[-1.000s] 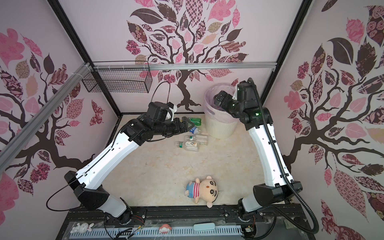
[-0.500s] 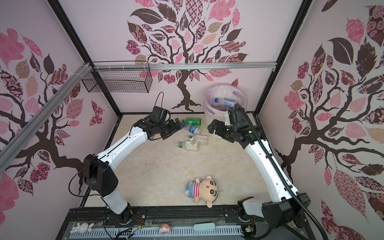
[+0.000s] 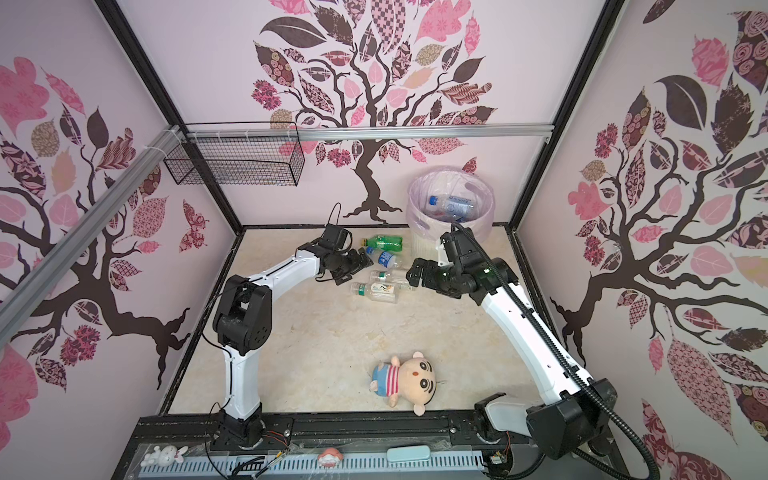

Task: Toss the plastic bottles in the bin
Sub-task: 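Move both grippers back down toward the crane-labelled bottle, then lower the left gripper onto the crane-labelled bottle's cap and grasp it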

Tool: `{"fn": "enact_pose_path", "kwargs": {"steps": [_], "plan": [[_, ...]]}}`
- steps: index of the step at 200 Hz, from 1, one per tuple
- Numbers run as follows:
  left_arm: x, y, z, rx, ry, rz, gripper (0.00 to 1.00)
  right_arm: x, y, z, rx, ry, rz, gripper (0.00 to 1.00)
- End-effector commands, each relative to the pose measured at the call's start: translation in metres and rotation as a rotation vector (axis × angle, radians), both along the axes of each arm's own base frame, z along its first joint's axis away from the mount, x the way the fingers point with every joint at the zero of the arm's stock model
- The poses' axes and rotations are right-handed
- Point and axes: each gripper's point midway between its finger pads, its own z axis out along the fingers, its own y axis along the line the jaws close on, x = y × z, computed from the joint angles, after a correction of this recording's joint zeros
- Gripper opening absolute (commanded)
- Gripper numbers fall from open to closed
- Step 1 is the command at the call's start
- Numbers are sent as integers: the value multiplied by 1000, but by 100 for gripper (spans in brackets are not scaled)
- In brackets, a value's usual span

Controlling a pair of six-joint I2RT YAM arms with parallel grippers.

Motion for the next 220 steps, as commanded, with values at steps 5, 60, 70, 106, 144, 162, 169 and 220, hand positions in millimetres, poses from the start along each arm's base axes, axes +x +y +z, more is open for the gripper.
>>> {"fn": "enact_pose_path", "kwargs": {"steps": [5,60,70,106,144,162,169,220], "plan": [[10,-17,6,-61,-34,-54,97,-4,-1,1,-29,-1,28,100],[-10,-16,-12,-51,0,-81,97,6,5,-5,-49,24,40,100],[-17,-17,-13,-44,5,-95,97,7,5,-7,-49,30,39,100],[-43,-26,-20,2,15,-162,97,8,8,-6,-43,35,44,100],[-67,-35,-7,42,-20,-225,97,2,7,-9,-33,41,37,100],[-80,-41,-3,62,-30,-270,97,0,7,-13,-27,46,35,100],[-86,-44,0,72,-37,-293,97,0,7,-13,-22,47,34,100],[-121,-43,-10,119,-27,-356,97,-2,12,-15,5,59,40,100]]}}
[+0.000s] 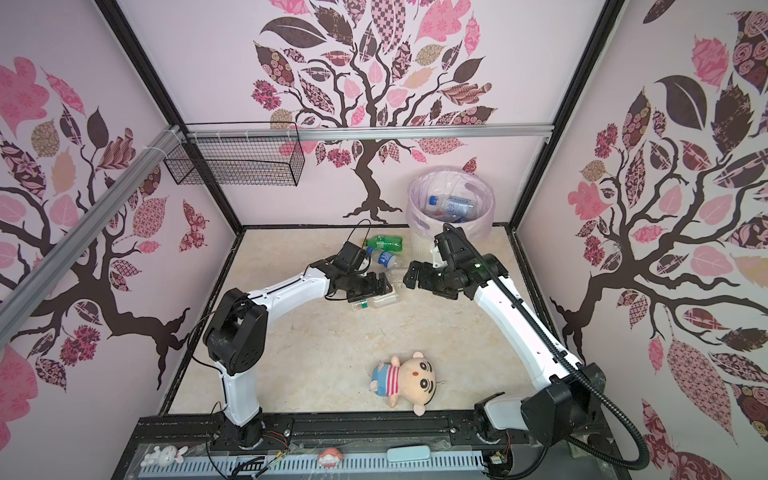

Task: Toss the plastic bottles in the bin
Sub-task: 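Lower the left gripper onto the crane-labelled bottle's cap and grasp it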

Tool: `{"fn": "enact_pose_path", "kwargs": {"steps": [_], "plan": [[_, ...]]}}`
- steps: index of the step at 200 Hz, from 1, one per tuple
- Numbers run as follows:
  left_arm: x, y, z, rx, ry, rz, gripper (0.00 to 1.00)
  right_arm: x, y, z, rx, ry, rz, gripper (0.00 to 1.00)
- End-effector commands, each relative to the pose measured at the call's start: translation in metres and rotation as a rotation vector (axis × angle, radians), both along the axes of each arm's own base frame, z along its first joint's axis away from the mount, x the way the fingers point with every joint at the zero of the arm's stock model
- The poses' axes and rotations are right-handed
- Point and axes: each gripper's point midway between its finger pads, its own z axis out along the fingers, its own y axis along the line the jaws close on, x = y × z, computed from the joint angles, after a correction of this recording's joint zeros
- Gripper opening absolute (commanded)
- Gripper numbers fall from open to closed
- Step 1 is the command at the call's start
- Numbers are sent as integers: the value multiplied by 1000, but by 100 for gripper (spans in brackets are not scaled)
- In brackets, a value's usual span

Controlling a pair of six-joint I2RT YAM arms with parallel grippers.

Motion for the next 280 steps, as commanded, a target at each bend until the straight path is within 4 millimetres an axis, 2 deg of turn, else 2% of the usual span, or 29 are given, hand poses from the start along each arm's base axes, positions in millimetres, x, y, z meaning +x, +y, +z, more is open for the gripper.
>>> {"fn": "enact_pose_path", "kwargs": {"steps": [1,35,62,87,130,163,203,280], "plan": [[-14,16,-14,57,9,-9,97,-6,4,5,29,-2,9,100],[-9,21,2,88,-53,-28,97,-9,6,4,31,3,18,100],[6,22,20,147,-120,-59,97,-12,6,5,19,3,26,100],[21,23,12,196,-137,-58,97,-13,5,4,8,-1,27,100],[27,16,-9,211,-104,-94,97,-14,5,4,-5,2,33,100],[19,17,-27,229,-56,-125,97,-13,7,1,-16,7,40,100],[7,15,-30,202,-33,-134,97,-11,10,-4,-18,15,48,100],[-25,-1,-40,226,-14,-199,97,-8,14,-8,-11,24,49,100]]}}
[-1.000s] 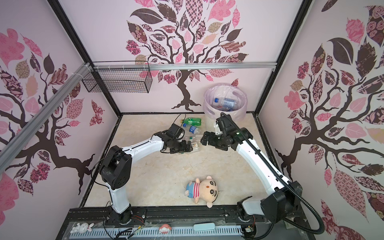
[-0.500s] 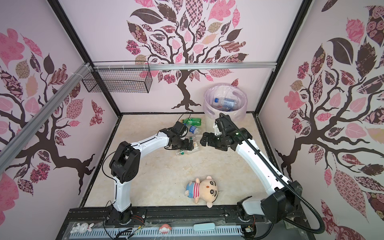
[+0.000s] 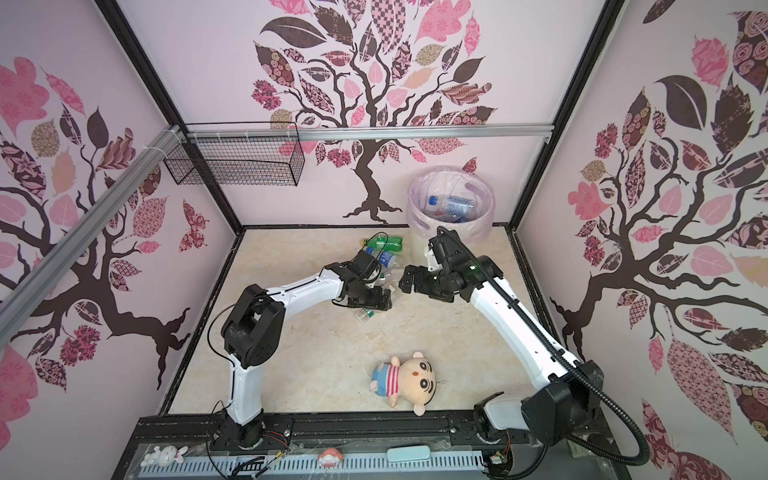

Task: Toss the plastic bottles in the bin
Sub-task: 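Lower the left gripper onto the crane-labelled bottle's cap and grasp it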

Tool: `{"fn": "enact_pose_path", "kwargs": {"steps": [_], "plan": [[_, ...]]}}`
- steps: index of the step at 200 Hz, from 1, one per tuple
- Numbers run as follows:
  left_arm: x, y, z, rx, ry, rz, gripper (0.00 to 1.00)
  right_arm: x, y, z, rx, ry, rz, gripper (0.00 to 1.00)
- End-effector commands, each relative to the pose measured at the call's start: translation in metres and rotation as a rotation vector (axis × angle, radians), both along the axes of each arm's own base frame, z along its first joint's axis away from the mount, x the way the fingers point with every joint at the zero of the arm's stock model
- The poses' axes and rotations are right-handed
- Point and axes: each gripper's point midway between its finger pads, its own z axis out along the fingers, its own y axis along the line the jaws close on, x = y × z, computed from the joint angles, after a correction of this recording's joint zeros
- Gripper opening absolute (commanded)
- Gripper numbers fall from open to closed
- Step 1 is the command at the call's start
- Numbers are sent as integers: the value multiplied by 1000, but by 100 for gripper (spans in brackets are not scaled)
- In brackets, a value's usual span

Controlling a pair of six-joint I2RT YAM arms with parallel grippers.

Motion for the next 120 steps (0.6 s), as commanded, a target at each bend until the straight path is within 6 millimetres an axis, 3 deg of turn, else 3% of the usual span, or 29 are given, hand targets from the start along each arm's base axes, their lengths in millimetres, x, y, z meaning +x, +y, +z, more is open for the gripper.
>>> {"fn": "enact_pose_path", "kwargs": {"steps": [1,69,120], "plan": [[-9,-2,7,-5,-12,-19,97,-1,2,-1,-6,8,7,100],[-8,14,1,77,-42,10,95,-4,1,-2,-2,11,7,100],[-10,22,-4,157,-69,41,78,-4,4,-4,7,18,11,100]]}}
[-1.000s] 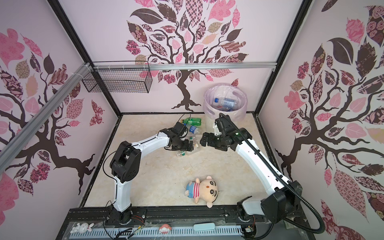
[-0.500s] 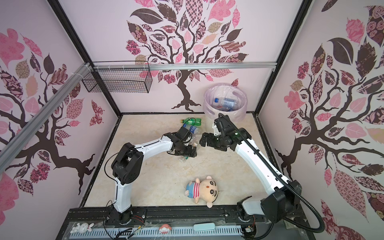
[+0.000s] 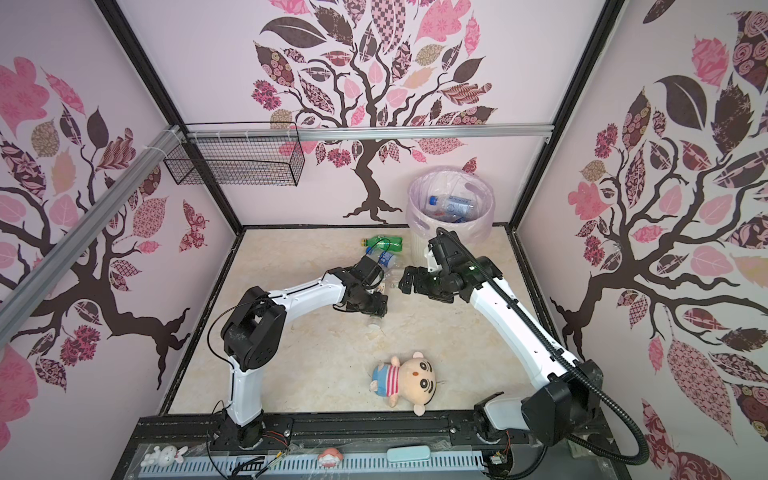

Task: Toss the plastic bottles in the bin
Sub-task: 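Lower the left gripper onto the crane-labelled bottle's cap and grasp it, then lift the crane-labelled bottle with the left gripper while the right gripper grasps its base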

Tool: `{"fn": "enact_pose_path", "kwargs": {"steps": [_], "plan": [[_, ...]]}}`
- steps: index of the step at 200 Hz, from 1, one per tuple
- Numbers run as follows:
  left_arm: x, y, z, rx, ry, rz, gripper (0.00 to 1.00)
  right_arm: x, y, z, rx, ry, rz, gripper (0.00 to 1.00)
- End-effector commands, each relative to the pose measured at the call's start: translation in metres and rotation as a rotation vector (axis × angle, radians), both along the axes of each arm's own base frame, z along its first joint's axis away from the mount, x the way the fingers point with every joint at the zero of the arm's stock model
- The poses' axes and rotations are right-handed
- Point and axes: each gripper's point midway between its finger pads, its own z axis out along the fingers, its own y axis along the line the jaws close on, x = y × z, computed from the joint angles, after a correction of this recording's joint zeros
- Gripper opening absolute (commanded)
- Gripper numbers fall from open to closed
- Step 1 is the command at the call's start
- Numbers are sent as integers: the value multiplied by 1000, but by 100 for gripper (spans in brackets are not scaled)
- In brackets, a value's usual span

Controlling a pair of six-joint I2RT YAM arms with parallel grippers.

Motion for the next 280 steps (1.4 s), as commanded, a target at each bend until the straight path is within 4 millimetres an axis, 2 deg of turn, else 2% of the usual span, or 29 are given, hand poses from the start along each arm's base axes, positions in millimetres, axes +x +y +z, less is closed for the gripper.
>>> {"fn": "enact_pose_path", "kwargs": {"steps": [1,63,123,164,233,259,280], "plan": [[-5,7,5,46,-30,11,78,-3,4,1,9,10,10,100],[-15,8,4,48,-19,-4,52,-5,-1,3,-4,-11,2,100],[-24,-4,1,-36,15,-28,37,-5,1,2,7,-2,4,100],[-27,-12,6,-80,29,-37,33,-7,0,4,7,-12,1,100],[-31,-11,10,-123,44,-15,27,-7,2,0,15,4,2,100],[-28,-15,27,-176,29,-13,27,-6,2,2,15,4,0,100],[-25,-17,50,-204,-5,-22,27,-4,2,6,18,-4,-2,100]]}}
